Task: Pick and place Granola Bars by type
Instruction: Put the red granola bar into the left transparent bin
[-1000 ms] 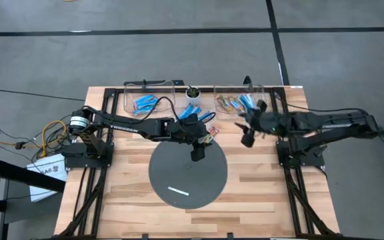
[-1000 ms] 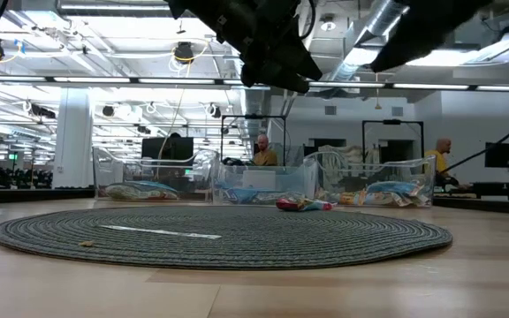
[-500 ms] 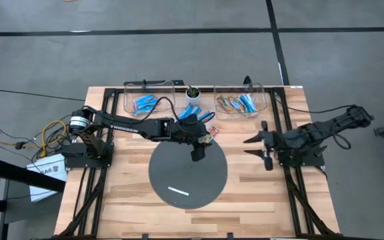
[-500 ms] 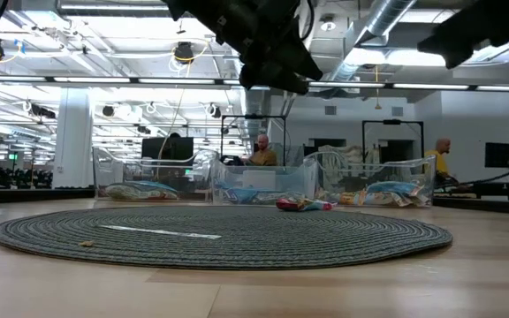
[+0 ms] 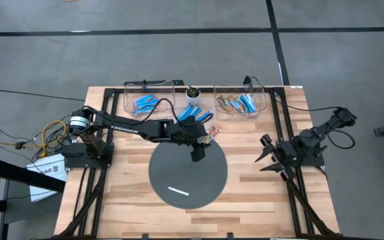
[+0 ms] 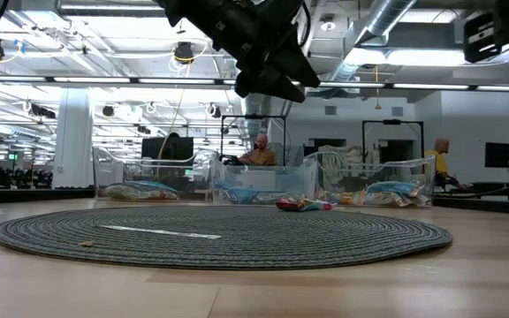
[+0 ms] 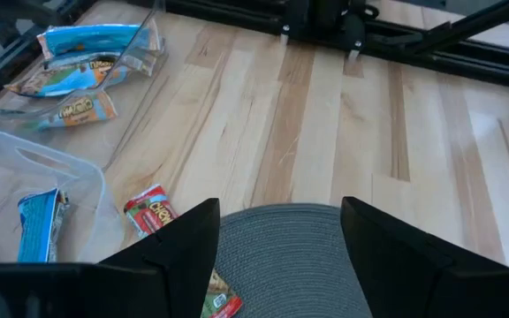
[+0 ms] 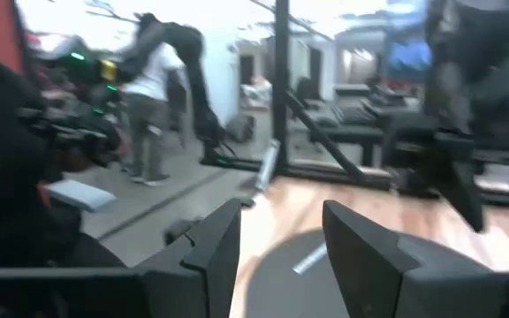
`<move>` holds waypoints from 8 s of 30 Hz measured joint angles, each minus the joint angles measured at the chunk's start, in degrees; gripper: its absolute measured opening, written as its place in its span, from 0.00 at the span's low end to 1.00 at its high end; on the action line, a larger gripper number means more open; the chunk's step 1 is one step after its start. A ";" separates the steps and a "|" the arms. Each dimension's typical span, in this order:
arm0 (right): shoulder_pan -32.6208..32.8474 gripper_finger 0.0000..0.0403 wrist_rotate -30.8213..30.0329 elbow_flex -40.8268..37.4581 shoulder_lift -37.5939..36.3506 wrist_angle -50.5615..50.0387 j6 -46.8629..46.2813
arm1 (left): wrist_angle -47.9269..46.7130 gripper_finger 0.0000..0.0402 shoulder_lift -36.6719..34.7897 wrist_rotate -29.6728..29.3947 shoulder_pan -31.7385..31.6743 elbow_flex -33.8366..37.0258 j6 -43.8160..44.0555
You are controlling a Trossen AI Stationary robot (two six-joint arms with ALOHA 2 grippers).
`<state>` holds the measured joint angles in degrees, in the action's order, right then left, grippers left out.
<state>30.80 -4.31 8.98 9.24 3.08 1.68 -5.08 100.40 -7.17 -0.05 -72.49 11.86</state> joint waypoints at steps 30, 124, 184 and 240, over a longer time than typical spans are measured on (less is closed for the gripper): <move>-3.13 0.34 10.28 -8.25 -9.12 0.45 1.32 | 3.62 0.57 0.00 0.04 0.22 0.02 2.69; -8.45 0.35 4.37 -8.21 -8.90 -3.37 -7.74 | -45.42 0.57 34.88 -3.58 -4.00 -40.48 27.29; -8.45 0.35 4.35 -8.21 -8.90 -3.48 -7.74 | -41.17 0.23 37.25 -3.63 -2.18 -41.47 19.63; -8.47 0.34 4.32 -8.21 -8.88 -3.48 -7.74 | -73.09 0.09 25.82 -18.61 5.29 -55.67 1.73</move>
<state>22.33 0.01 0.78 0.36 -0.40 -6.07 -78.17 126.22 -25.79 5.24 -128.16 13.59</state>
